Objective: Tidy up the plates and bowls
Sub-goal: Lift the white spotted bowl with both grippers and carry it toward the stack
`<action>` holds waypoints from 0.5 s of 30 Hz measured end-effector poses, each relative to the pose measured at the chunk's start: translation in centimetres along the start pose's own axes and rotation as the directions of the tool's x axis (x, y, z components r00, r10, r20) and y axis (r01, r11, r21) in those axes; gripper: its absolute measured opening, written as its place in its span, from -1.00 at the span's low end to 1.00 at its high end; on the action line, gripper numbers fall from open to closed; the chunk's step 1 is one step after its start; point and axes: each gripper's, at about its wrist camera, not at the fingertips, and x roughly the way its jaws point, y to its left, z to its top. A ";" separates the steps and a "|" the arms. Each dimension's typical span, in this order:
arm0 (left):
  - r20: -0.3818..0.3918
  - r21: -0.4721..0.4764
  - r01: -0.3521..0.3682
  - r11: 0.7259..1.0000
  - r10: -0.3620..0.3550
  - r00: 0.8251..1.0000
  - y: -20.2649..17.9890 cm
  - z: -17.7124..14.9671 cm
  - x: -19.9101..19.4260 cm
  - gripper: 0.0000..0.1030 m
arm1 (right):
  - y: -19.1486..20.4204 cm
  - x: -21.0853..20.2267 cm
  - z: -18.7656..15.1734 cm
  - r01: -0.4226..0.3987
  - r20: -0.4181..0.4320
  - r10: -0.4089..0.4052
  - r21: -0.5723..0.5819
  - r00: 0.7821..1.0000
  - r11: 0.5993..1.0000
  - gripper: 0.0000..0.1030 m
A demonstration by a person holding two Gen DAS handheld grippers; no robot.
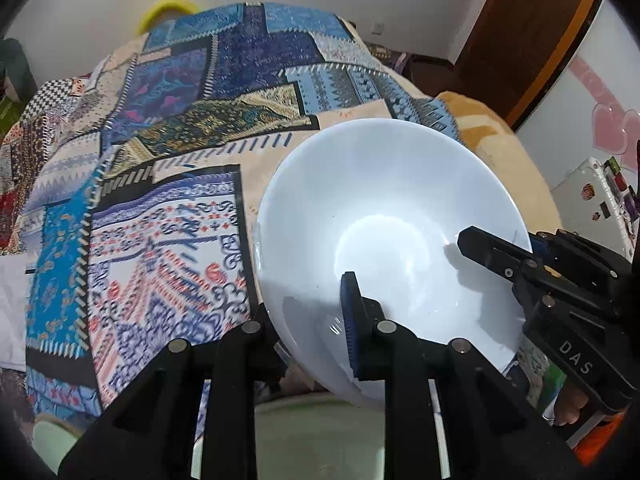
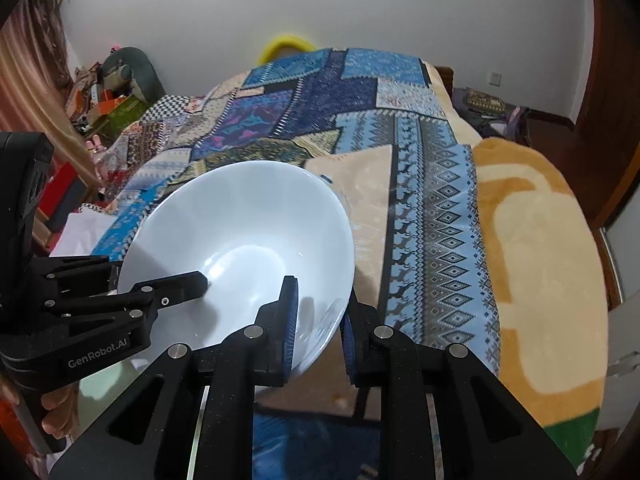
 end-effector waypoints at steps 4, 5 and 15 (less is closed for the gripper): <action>0.027 -0.003 -0.004 1.000 0.005 1.000 0.5 -1.0 -2.5 -0.58 | 1.5 -1.4 -0.2 -0.007 0.018 0.007 -0.016 1.000 1.000 -0.64; 0.033 -0.007 -0.005 1.000 0.006 0.999 0.6 -1.3 -3.1 -0.58 | 1.9 -1.7 -0.3 -0.009 0.022 0.009 -0.020 1.000 1.000 -0.64; 0.089 -0.045 -0.024 0.999 0.028 0.996 2.7 -4.7 -8.8 -0.58 | 6.2 -3.9 -1.2 -0.030 0.054 0.034 -0.068 0.998 0.997 -0.64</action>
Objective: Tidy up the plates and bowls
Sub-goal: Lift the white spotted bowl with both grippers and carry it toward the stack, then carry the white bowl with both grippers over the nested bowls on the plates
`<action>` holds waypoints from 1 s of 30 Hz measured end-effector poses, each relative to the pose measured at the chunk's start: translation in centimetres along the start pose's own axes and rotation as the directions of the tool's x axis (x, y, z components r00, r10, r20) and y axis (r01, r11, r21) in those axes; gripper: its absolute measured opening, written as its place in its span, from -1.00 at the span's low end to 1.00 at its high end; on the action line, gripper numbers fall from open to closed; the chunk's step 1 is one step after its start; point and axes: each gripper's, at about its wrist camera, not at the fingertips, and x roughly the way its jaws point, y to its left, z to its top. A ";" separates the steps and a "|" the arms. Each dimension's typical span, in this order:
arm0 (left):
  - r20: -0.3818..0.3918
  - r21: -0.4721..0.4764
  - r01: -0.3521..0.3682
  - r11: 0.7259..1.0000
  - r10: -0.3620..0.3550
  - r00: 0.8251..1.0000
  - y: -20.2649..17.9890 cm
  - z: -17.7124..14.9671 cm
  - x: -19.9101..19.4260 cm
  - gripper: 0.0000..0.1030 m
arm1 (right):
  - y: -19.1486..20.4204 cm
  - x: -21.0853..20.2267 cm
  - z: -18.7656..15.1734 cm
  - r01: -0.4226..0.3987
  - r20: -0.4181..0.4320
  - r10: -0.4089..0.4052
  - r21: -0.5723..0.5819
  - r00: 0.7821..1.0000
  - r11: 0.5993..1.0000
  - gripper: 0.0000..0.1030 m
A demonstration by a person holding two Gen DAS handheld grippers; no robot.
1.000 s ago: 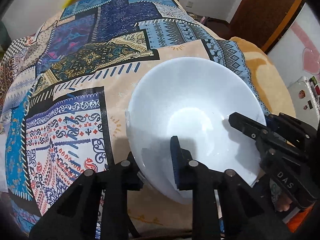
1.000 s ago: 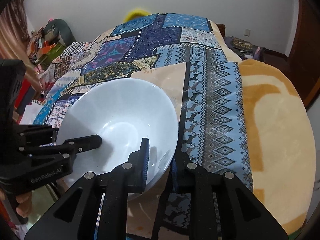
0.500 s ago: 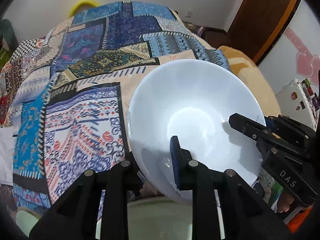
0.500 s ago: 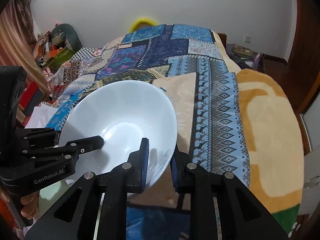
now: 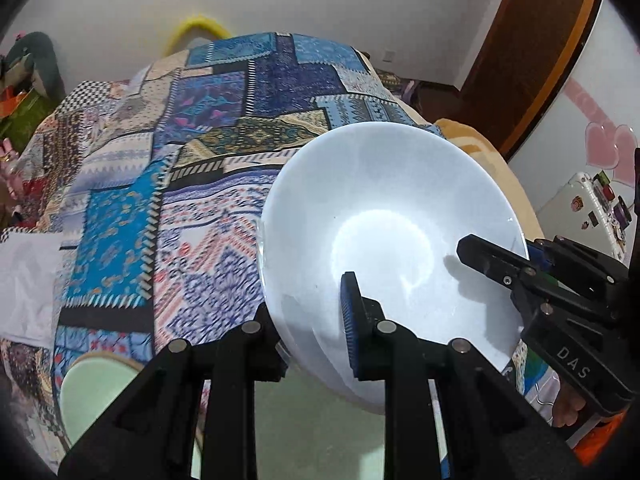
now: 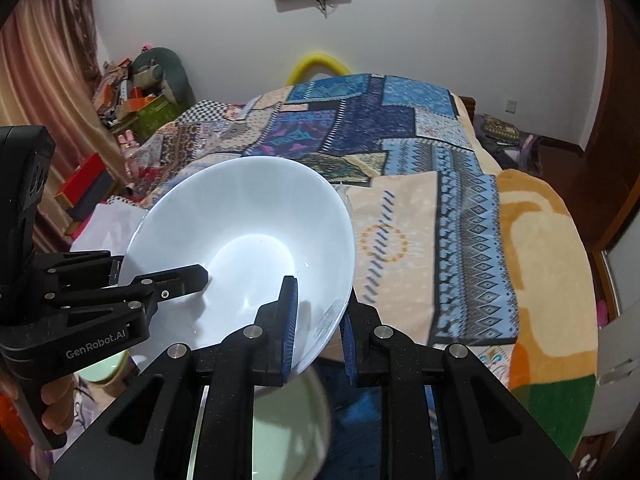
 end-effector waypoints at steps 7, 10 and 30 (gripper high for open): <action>0.029 -0.028 -0.015 0.999 0.016 0.999 2.3 -2.5 -3.2 -0.58 | 3.2 -0.7 -0.7 -0.029 0.008 0.029 -0.028 1.000 0.999 -0.64; 0.039 -0.044 -0.022 0.999 0.024 0.999 3.4 -3.3 -4.2 -0.58 | 4.6 -0.7 -1.2 -0.042 0.005 0.042 -0.039 0.999 0.998 -0.64; 0.049 -0.189 -0.087 0.978 0.098 0.994 12.9 -9.9 -8.5 -0.58 | 14.0 1.8 -3.5 -0.173 -0.052 0.169 -0.096 0.984 0.980 -0.64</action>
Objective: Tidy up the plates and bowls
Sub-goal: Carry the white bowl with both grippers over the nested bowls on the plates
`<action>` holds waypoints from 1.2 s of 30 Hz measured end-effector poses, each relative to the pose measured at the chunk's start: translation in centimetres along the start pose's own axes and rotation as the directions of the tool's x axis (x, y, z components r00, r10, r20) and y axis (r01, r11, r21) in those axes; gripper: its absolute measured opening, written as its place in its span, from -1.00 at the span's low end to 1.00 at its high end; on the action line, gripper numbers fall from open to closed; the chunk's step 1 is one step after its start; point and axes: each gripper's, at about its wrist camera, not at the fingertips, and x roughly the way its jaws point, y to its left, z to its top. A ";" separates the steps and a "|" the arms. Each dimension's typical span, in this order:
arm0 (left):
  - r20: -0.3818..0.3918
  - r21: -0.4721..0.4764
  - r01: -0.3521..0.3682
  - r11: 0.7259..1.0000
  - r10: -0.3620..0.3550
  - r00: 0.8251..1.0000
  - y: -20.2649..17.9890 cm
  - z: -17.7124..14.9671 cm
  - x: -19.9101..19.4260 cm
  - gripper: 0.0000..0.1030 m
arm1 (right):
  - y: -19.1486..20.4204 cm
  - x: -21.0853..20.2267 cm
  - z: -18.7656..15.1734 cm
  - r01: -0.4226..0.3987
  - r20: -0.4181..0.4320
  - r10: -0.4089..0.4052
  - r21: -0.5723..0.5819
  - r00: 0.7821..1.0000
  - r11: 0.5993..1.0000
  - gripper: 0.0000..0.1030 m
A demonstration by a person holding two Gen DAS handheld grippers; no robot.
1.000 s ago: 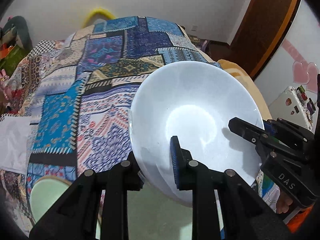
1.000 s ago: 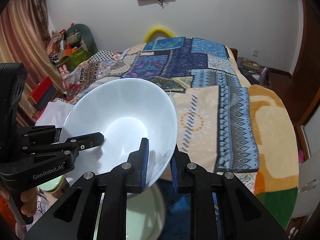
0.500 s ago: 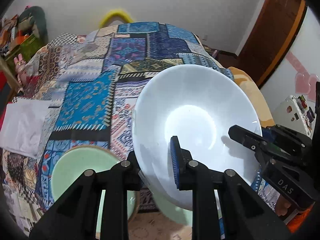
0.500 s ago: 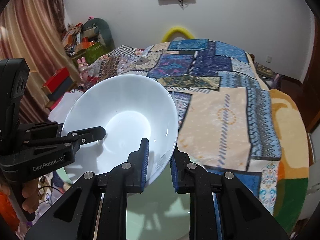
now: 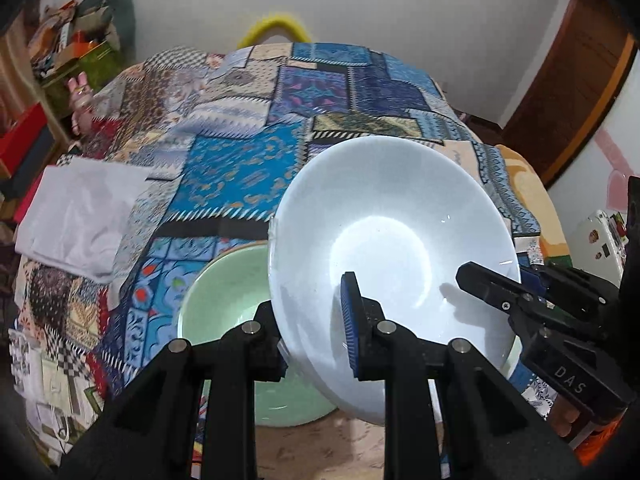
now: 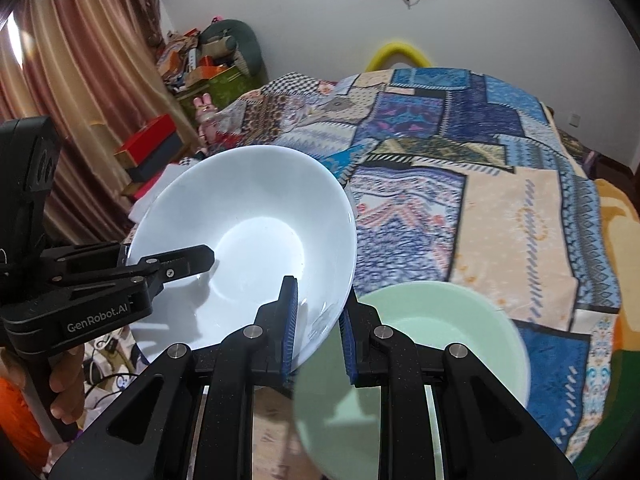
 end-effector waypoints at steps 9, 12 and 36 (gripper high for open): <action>-0.032 -0.052 -0.025 0.998 0.023 0.999 3.7 -2.0 0.6 -0.58 | 2.6 2.7 -0.7 -0.046 -0.050 0.045 -0.010 0.998 0.999 -0.64; -0.047 -0.062 -0.032 0.998 0.029 0.998 4.5 -2.6 1.0 -0.58 | 3.1 3.6 -1.1 -0.055 -0.070 0.054 -0.012 0.996 0.998 -0.64; -0.079 -0.001 -0.122 0.993 0.122 0.989 5.6 -4.1 3.6 -0.59 | 3.6 6.3 -2.4 -0.048 -0.142 0.041 -0.048 0.989 0.998 -0.63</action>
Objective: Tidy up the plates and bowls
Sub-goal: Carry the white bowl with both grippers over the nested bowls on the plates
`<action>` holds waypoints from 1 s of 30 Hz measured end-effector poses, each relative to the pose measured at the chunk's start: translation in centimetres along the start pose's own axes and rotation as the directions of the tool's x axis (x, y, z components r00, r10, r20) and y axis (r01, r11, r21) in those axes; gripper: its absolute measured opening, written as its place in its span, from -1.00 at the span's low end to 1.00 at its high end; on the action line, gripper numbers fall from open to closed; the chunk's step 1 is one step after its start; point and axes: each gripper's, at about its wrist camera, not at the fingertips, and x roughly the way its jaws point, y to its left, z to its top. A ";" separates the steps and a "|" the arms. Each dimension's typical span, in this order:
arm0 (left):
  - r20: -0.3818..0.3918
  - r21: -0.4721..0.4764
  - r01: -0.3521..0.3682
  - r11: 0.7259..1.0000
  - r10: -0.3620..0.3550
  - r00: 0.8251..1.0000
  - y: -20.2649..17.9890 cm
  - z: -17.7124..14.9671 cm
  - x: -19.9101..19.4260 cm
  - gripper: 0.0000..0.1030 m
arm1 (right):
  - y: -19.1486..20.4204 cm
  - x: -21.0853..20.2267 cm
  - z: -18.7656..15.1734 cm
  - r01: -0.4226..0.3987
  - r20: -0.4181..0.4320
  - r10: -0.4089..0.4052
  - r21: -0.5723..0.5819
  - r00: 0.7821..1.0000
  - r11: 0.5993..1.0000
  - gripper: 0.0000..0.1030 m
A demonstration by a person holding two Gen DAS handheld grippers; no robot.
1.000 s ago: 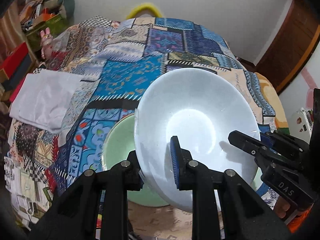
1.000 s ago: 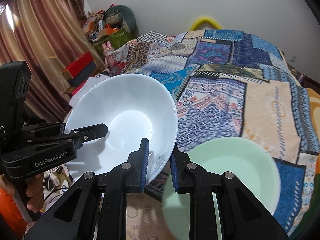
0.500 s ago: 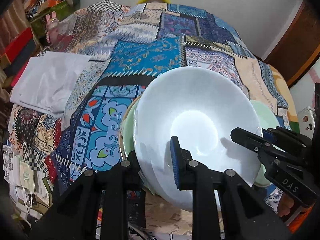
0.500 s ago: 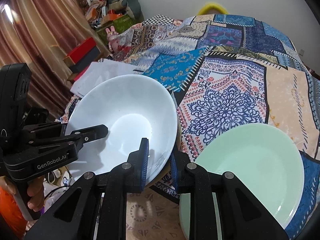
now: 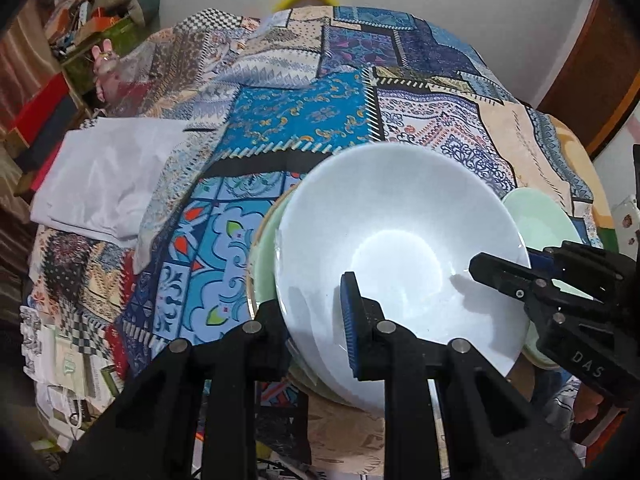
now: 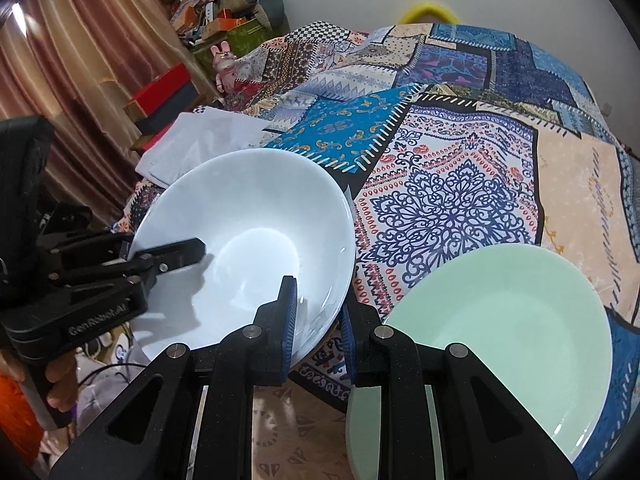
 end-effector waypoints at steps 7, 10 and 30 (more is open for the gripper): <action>0.002 -0.004 0.007 1.000 -0.007 1.000 0.4 0.3 -0.7 -0.59 | -0.3 -0.1 -0.2 -0.002 0.003 0.002 0.006 1.000 1.000 -0.63; 0.014 -0.011 0.012 1.000 -0.012 1.000 0.6 0.2 -1.2 -0.59 | -0.5 -0.2 -0.1 -0.008 0.003 0.008 0.008 1.000 1.000 -0.60; 0.015 -0.075 0.034 0.997 -0.033 0.999 3.7 -1.4 -0.9 -0.22 | -0.4 0.0 -0.4 -0.003 0.005 0.003 0.009 1.000 1.000 -0.43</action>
